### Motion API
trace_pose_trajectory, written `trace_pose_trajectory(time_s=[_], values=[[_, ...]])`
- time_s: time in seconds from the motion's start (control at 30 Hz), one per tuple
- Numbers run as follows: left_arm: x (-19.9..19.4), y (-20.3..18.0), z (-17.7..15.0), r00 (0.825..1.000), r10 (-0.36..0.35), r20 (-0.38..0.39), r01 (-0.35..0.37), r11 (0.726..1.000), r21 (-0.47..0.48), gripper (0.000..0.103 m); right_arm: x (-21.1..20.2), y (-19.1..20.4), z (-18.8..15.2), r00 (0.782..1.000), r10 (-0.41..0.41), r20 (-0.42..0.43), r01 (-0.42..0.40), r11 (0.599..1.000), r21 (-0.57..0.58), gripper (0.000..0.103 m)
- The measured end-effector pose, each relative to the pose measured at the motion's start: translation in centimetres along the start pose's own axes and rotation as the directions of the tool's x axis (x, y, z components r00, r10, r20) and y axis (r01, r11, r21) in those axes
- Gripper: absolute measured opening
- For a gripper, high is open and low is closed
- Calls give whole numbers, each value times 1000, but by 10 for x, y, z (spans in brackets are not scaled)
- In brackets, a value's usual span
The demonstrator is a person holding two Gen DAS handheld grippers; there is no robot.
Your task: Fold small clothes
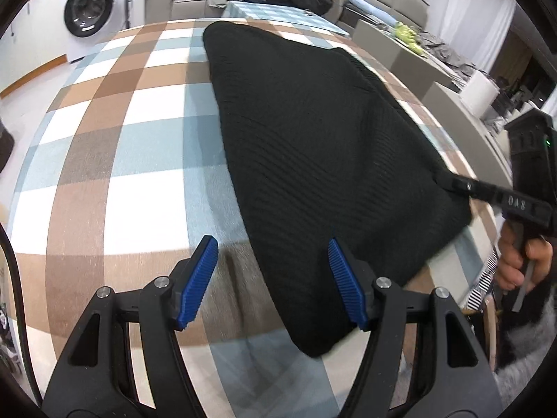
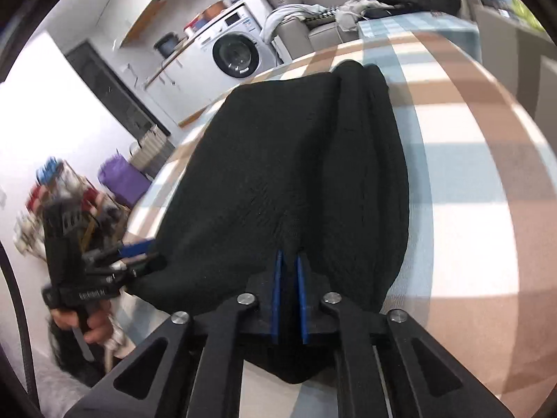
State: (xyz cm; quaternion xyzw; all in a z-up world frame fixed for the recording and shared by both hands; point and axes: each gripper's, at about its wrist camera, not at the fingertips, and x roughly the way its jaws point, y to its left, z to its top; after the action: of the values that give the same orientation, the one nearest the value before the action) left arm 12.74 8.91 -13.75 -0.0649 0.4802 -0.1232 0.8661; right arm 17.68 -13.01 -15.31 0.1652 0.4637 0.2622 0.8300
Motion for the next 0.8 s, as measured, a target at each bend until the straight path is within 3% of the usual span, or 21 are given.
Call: trace_pose_trajectory(time_s=[0.07,0.17,0.33,0.43,0.47,0.53,0.63,0.8], values=[[-5,-4,-5,999,-30,-12,30,999,25,63,-9,-5,-2,998,51,23,-52,998,23,26],[-6,-10,-13,999,-28,-31,30,998,63,63,-15,-1,-11,997,70,38,-69,997,-23,33],[-3,-8,-16,999,-22,-47,25,997,67,63,-10,8,-22,998,62,15,-61,993,-99,32],[-3,-8,-15,999,-12,-45,15,997,75,63,-18,23,-19,999,23,24,-18,984,-177,6],[-2,-8,-16,999,-10,-47,14,997,77,63,-23,27,-19,999,23,38,-15,980,-197,5],[-1,-7,-16,999,-10,-53,14,997,75,64,-32,33,-19,998,24,50,-12,973,-229,5],[-2,-4,-13,999,-21,-50,24,998,59,64,-20,23,-24,998,-59,-14,56,980,-189,5],[-11,-3,-6,1000,-29,-3,29,999,36,64,-39,15,-26,999,-15,39,19,995,-103,18]])
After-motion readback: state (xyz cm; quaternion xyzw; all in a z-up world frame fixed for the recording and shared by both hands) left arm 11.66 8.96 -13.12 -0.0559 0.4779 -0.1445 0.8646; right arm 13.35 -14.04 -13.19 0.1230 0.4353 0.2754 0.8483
